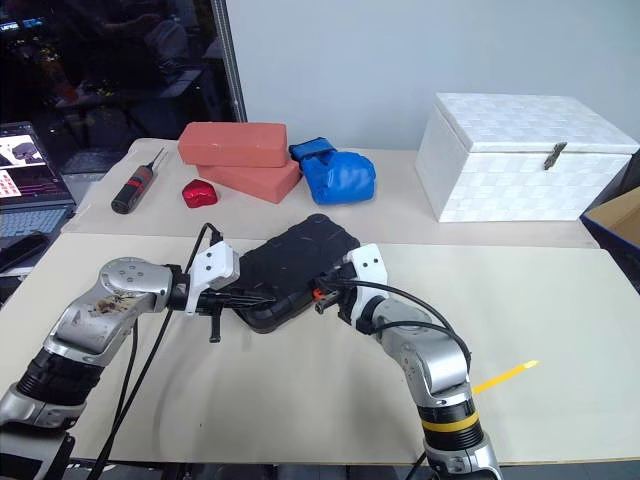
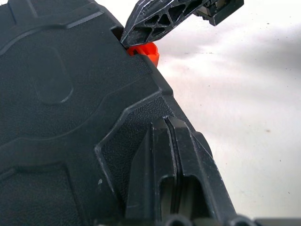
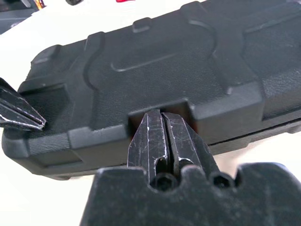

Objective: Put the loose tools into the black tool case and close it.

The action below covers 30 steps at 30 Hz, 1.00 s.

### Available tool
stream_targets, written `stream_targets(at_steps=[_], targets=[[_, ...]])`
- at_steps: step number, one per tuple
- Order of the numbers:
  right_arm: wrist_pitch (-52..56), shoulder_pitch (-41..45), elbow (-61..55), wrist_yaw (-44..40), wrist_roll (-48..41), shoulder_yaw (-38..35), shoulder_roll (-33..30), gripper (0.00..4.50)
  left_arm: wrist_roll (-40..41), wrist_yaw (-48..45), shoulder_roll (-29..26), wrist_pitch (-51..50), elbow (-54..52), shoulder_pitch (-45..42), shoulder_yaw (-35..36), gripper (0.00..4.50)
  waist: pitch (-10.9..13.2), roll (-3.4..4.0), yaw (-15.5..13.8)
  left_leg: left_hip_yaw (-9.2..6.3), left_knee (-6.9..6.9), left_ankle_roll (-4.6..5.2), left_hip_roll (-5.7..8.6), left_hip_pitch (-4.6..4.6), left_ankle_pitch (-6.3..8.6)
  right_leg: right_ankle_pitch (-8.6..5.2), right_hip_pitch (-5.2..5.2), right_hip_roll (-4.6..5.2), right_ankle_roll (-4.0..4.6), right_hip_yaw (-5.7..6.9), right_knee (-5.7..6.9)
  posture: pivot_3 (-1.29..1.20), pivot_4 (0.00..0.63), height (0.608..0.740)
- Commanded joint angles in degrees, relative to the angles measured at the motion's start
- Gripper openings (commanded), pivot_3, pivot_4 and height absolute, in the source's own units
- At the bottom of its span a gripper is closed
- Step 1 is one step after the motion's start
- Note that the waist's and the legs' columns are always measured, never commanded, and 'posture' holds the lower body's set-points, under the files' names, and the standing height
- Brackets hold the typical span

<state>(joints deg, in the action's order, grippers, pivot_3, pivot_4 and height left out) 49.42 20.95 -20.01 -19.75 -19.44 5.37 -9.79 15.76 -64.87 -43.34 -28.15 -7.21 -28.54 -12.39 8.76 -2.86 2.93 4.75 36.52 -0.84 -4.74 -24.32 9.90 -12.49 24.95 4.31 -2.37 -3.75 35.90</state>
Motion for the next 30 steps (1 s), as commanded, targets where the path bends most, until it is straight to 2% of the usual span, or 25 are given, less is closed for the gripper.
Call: stream_targets(at_steps=[1, 5, 9, 17, 30], targets=[[1.7, -1.7, -7.7, 0.4, -2.9, -4.5, -1.7, 0.06, -2.0, -0.3, 0.0, -2.7, 1.6, 2.9, -3.6, 0.00, 0.0, 0.02, -0.3, 0.00, -0.03, 0.00, 0.00, 0.01, 0.00, 0.00, 0.00, 0.00, 0.01, 0.00, 0.00, 0.00, 0.150, 0.736], [5.5, -5.3, -12.2, 0.8, -4.6, -5.6, -3.8, 0.06, -2.0, -0.1, 0.3, -3.0, 1.7, 2.8, -3.6, 0.00, -0.1, 0.08, -0.4, 0.01, -0.21, 0.01, 0.01, 0.04, 0.00, -0.08, 0.01, -0.01, 0.02, 0.00, -0.05, 0.00, 0.150, 0.736], [8.2, -7.1, -11.0, 1.7, -2.5, -2.2, -6.7, 0.06, -2.2, -0.1, 0.6, -3.0, 1.8, 2.5, -3.9, 0.00, -0.1, 0.11, -0.4, 0.00, -0.26, 0.02, 0.01, 0.06, -0.01, -0.11, 0.02, -0.01, 0.04, 0.00, -0.05, 0.00, 0.150, 0.736], [6.2, -1.3, -2.7, 1.8, -0.4, 2.7, -5.5, 0.06, -2.4, -0.4, 0.7, -3.0, 2.3, 1.8, -4.4, 0.00, -0.1, 0.11, -0.4, -0.01, -0.24, 0.02, 0.04, 0.06, -0.01, -0.10, 0.02, 0.01, 0.05, 0.00, -0.06, 0.00, 0.150, 0.736], [4.2, 4.5, 1.7, 0.3, -0.6, 2.4, -1.9, 0.06, -2.4, 0.4, 1.2, -3.6, 1.8, 2.4, -4.6, 0.00, -0.1, 0.11, -0.2, -0.01, -0.25, 0.10, 0.03, 0.05, -0.06, -0.11, 0.05, -0.03, 0.03, 0.00, -0.03, 0.00, 0.150, 0.736]])
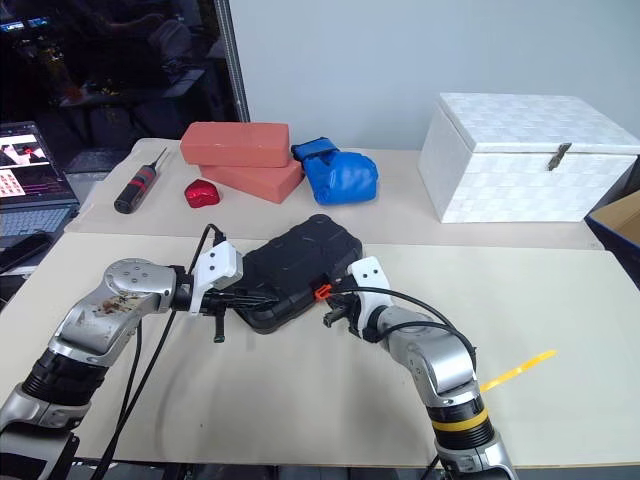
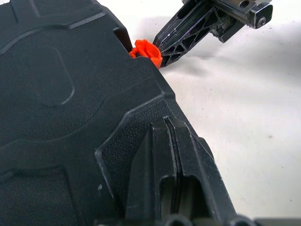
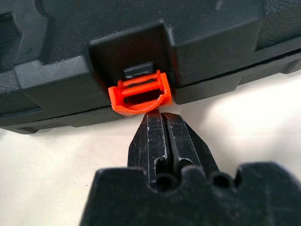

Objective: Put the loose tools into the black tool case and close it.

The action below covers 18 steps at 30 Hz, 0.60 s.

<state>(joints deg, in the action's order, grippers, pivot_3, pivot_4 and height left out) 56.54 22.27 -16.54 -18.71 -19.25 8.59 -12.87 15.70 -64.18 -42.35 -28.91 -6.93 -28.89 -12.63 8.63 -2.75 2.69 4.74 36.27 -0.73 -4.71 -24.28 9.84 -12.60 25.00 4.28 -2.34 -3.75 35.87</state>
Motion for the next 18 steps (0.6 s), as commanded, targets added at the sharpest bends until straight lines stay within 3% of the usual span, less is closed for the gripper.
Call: stream_targets(at_steps=[1, 18], targets=[[-2.8, 3.5, -1.8, -0.8, -0.9, -0.9, 1.4, 0.06, -2.4, -0.2, 0.2, -2.9, 1.4, 2.9, -4.4, 0.00, 0.0, 0.00, 0.1, 0.00, 0.00, 0.00, 0.00, 0.01, 0.00, 0.00, 0.00, 0.00, 0.01, 0.00, 0.01, 0.00, 0.150, 0.736], [1.4, 7.2, -3.5, -2.1, -2.3, 0.3, 2.1, 0.06, -2.4, 1.6, 0.8, -4.9, 0.4, 4.3, -4.8, 0.00, 0.0, 0.01, 1.6, -0.03, -0.05, 0.01, -0.04, 0.10, 0.00, 0.05, 0.03, -0.10, 0.08, -0.05, 0.07, 0.00, 0.150, 0.736]])
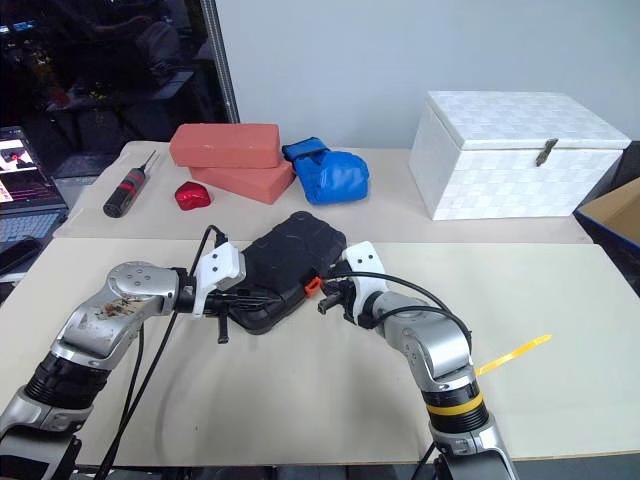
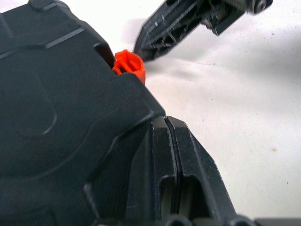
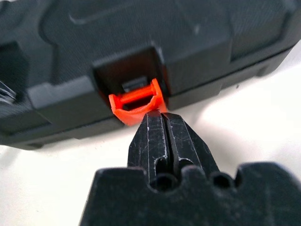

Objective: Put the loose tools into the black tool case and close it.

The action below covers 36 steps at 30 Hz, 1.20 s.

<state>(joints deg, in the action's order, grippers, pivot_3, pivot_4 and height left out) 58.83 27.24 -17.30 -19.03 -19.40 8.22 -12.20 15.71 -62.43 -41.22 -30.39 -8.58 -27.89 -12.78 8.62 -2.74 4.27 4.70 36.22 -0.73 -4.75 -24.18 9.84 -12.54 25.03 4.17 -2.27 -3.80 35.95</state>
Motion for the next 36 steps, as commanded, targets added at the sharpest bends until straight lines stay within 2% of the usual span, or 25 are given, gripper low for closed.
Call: stream_targets(at_steps=[1, 15, 20, 23, 26, 29, 32, 36], targets=[[-0.9, 2.3, -2.5, -1.9, -2.1, 0.8, 1.6, 0.06, -2.4, 0.0, -0.4, -3.5, 2.0, 3.5, -4.6, 0.00, 0.0, 0.00, 0.0, -0.03, -0.03, 0.00, -0.01, 0.02, 0.00, 0.00, 0.00, -0.04, 0.01, -0.01, 0.01, 0.00, 0.150, 0.736], [-5.9, 3.3, 4.0, -5.3, -0.3, 2.7, 3.2, 0.06, -1.9, 1.4, -0.8, -4.9, 0.3, 5.4, -3.6, 0.00, 0.0, 0.07, 0.1, -1.04, -0.29, -0.05, 0.00, 0.32, 0.03, 0.32, 0.03, -0.83, 0.64, -0.19, 0.04, 0.00, 0.150, 0.736], [-8.0, 1.6, 0.2, -6.0, -1.5, -0.3, 1.9, 0.06, 0.6, 2.3, 0.1, -3.8, -1.1, 7.0, -0.2, 0.00, 0.1, 0.07, -0.1, -1.25, -0.29, -0.06, 0.04, 0.28, 0.03, 0.35, 0.11, -0.90, 0.69, -0.17, 0.06, 0.00, 0.150, 0.736], [-7.1, -1.6, -6.6, -6.8, -3.3, -3.7, -0.8, 0.06, 9.0, 1.7, 3.3, -4.4, -5.4, 8.4, 6.3, 0.00, 0.1, 0.09, -0.4, -1.25, -0.30, 0.00, 0.03, 0.06, 0.00, 0.31, 0.26, -0.91, 0.67, -0.16, 0.02, 0.00, 0.150, 0.736], [-4.9, -3.4, -10.4, -5.9, -5.6, -6.2, -1.7, 0.06, 20.1, 1.6, 5.1, -11.2, -10.6, 8.2, 12.3, 0.00, 0.1, 0.04, -0.5, -1.25, -0.24, 0.02, 0.03, -0.32, -0.01, 0.27, 0.51, -0.90, 0.44, -0.15, 0.03, 0.00, 0.150, 0.736], [-3.2, -4.7, -11.8, -4.8, -6.3, -7.3, -2.7, 0.06, 25.1, 4.7, 6.0, -16.0, -11.1, 6.5, 15.8, 0.00, 0.1, 0.04, -0.6, -1.26, -0.23, 0.02, 0.05, -0.66, -0.02, 0.39, 0.82, -0.90, 0.14, -0.16, 0.04, 0.00, 0.150, 0.736], [-1.0, -6.3, -10.7, -4.1, -4.1, -4.9, -5.4, 0.06, 22.7, 11.2, 7.3, -17.1, -7.2, 1.6, 16.7, 0.00, 0.1, 0.02, -1.2, -1.32, -0.24, 0.02, 0.09, -0.66, -0.02, 0.37, 0.82, -0.91, 0.12, -0.14, 0.04, 0.00, 0.150, 0.736], [-1.1, -5.7, -8.9, -3.3, -3.3, -2.3, -5.3, 0.06, 14.1, 15.0, 5.6, -14.1, -1.8, -1.8, 12.3, 0.00, 0.1, 0.02, -1.4, -1.33, -0.15, 0.03, 0.16, -0.65, -0.02, 0.41, 0.82, -0.90, 0.13, -0.19, 0.04, 0.00, 0.150, 0.736]])
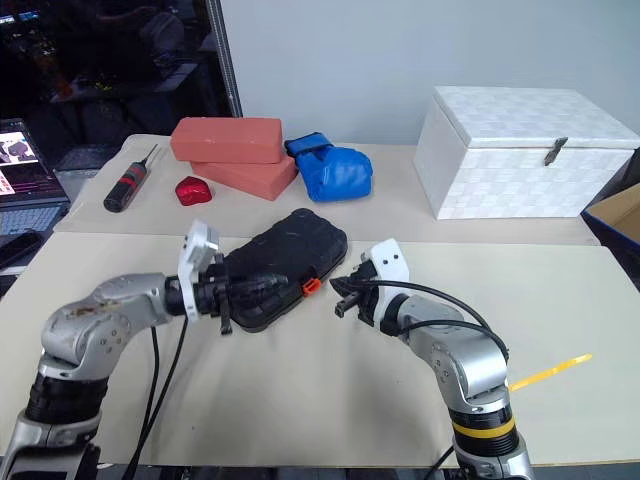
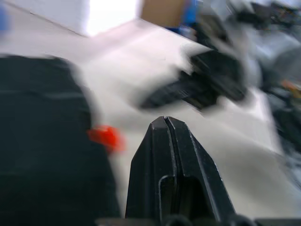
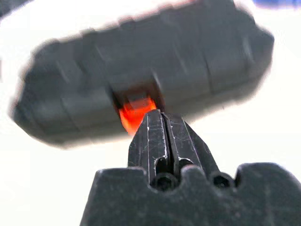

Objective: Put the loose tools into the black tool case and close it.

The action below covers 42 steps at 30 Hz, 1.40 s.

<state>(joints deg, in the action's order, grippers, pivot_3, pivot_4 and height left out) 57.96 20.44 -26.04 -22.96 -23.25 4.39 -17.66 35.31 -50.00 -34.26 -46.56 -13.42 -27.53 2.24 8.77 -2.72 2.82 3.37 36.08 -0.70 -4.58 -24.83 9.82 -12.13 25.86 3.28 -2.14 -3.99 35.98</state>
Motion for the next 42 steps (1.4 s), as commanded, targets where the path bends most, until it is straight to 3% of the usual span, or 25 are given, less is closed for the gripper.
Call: stream_targets(at_steps=[1, 4, 12, 27, 42], targets=[[-0.5, 1.3, 0.4, 0.7, 0.9, 2.2, 0.2, 0.06, -7.0, 3.2, -1.6, 2.4, 4.4, -2.9, -3.6, 0.00, 0.0, 0.00, 0.0, -0.01, 0.00, 0.00, 0.01, 0.02, 0.00, 0.02, 0.00, 0.00, 0.01, -0.02, 0.00, 0.00, 0.150, 0.736], [-1.4, 2.4, 2.9, 0.8, 1.9, 4.7, 0.7, 0.06, -12.5, 1.4, -4.0, 5.1, 7.6, -3.9, -8.6, 0.00, 0.0, 0.00, -0.1, -0.10, 0.00, 0.00, 0.06, 0.05, 0.00, 0.02, -0.03, -0.01, 0.04, -0.01, 0.01, 0.00, 0.150, 0.736], [-2.5, 4.8, 7.2, 1.1, 2.8, 7.1, 3.5, 0.06, -16.7, -2.2, -5.3, 6.5, 9.8, -4.2, -14.0, 0.00, 0.0, 0.00, -0.4, -0.10, 0.01, 0.00, 0.08, 0.00, 0.00, 0.01, -0.04, 0.01, 0.03, -0.01, 0.01, 0.00, 0.150, 0.736], [-5.4, 7.6, 9.4, 4.7, 6.6, 6.5, 8.3, 0.06, -18.9, -3.6, -4.7, 7.1, 10.6, -3.1, -14.8, 0.00, 0.0, 0.01, -0.1, -0.12, 0.12, -0.01, 0.07, 0.46, 0.00, -0.08, -0.50, 0.01, 0.32, 0.00, 0.10, 0.00, 0.150, 0.736], [-3.7, 7.3, 8.6, 5.4, 8.2, 6.6, 6.7, 0.06, -19.5, -3.9, -4.3, 7.5, 10.9, -2.5, -15.5, 0.00, 0.0, 0.01, -0.2, -0.12, 0.13, -0.01, 0.07, 0.62, 0.00, -0.08, -0.70, 0.03, 0.39, 0.00, 0.08, 0.00, 0.150, 0.736]])
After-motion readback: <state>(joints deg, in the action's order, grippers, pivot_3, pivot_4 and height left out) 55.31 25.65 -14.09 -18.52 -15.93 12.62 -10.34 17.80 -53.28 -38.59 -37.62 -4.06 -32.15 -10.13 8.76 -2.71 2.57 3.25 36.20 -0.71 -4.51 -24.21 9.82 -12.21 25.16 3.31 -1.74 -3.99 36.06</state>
